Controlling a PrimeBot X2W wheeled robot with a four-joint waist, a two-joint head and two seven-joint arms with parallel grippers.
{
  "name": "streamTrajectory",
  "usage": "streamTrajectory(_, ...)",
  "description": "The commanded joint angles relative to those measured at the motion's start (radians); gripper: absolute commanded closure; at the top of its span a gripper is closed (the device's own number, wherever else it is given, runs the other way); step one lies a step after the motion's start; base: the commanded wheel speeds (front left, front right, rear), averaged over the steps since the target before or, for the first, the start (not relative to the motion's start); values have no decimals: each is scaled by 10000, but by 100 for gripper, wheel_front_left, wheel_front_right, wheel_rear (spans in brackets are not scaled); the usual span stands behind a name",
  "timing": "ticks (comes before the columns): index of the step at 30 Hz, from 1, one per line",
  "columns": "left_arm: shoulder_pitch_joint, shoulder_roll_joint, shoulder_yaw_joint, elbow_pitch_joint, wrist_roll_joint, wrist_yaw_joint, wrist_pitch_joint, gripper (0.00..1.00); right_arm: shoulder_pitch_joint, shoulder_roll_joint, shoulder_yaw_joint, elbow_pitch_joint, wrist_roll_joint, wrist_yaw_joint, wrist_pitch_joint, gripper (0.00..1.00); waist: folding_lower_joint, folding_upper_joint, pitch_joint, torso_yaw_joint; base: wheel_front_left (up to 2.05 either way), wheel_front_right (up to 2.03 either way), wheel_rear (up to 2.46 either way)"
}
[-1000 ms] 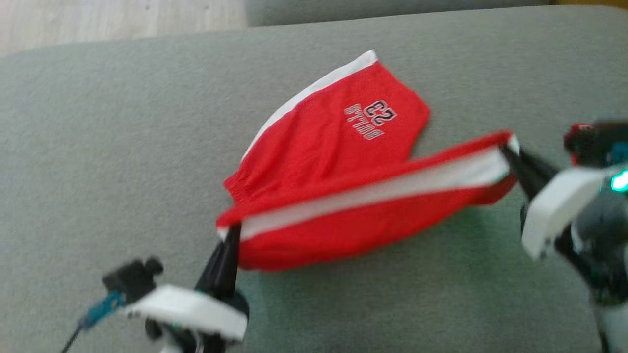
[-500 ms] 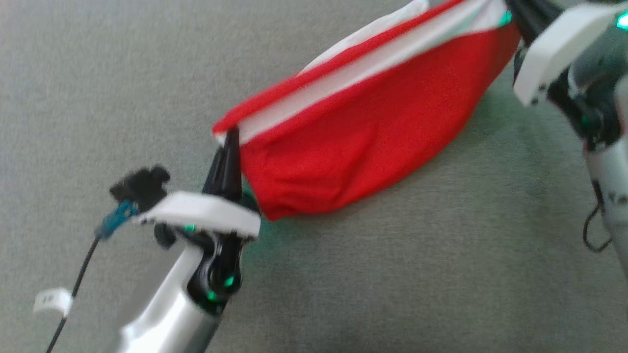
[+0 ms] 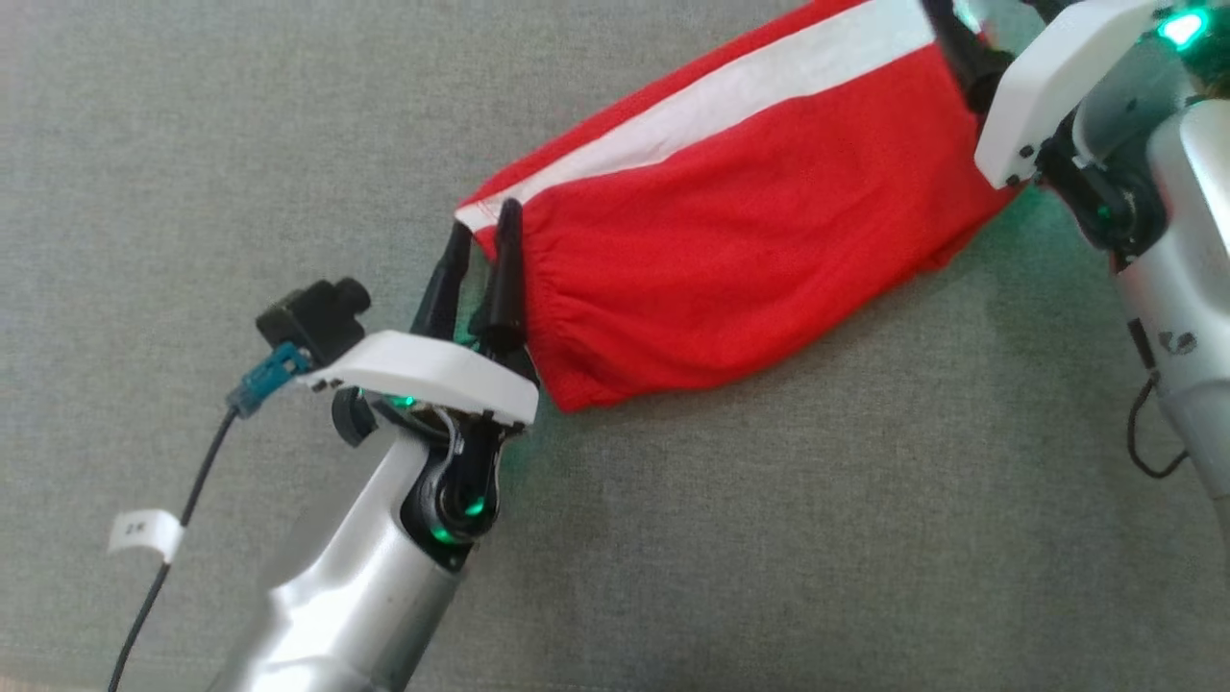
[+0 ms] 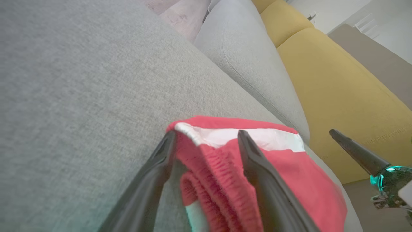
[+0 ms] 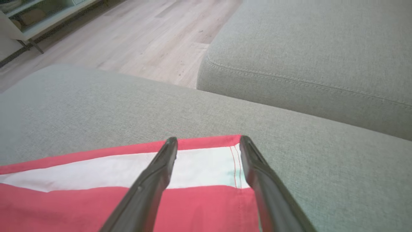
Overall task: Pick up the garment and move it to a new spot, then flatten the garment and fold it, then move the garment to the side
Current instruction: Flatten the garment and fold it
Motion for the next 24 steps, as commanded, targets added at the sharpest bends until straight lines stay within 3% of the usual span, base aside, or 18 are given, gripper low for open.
streamTrajectory(1, 203, 151, 166, -73, -34, -61, -32, 0, -177, -78, 170, -259, 238, 65, -160, 0, 0, 0, -264, 17, 0, 0, 0)
streamTrajectory(7, 987, 639, 131, -9, 239, -95, -449, 0, 597, -641, 434, -124, 920, 65, -182, 0, 0, 0, -1210, -16, 0, 0, 0)
streamTrajectory(10, 1148, 1249, -192, -20, 1304, -55, -845, 0, 1142, -778, 262, -170, 1325, 65, -317, 0, 0, 0, -1614, -24, 0, 0, 0)
streamTrajectory(12, 1194, 1317, -156, -63, 1507, -94, -965, 0, 1324, -823, 130, -184, 1435, 65, -424, 0, 0, 0, -1710, 4, 0, 0, 0)
streamTrajectory(16, 1092, 1669, 40, -120, 2926, -262, -1180, 0, 1890, -845, -242, -71, 1686, 65, -582, 0, 0, 0, -1876, 78, 0, 0, 0)
streamTrajectory(24, 1036, 1087, 1826, -345, 5387, -1035, -1195, 0, 1711, -620, -864, 644, 1491, 65, -692, 0, 0, 0, -1453, 467, 0, 0, 0)
